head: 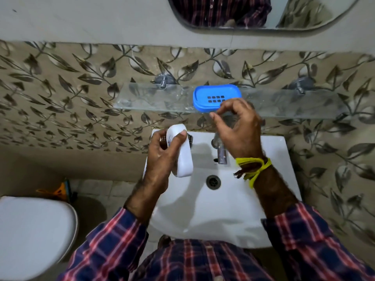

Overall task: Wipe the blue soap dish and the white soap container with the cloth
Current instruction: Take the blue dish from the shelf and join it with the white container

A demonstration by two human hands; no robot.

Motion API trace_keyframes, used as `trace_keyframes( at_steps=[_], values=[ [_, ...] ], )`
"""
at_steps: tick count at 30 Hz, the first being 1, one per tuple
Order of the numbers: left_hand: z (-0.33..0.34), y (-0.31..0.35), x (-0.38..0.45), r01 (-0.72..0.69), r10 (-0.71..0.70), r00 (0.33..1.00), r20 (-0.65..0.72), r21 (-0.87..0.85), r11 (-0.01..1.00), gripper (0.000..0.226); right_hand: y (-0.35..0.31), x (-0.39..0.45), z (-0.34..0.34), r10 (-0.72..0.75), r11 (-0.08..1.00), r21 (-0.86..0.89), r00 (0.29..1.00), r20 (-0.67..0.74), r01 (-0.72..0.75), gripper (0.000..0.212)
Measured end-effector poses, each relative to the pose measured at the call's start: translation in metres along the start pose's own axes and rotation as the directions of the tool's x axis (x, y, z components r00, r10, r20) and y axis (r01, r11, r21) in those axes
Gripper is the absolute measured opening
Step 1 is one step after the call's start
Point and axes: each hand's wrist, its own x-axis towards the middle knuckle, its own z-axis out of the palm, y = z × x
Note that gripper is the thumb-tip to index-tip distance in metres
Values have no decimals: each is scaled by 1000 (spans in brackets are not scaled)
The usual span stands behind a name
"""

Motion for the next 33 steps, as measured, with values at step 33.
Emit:
trace_keyframes(
  at_steps=[33],
  values=[
    [34,55,5,-304,304,909,285,-43,952,40,15,-10,-42,246,583,650,869,430,-487,60]
  ],
)
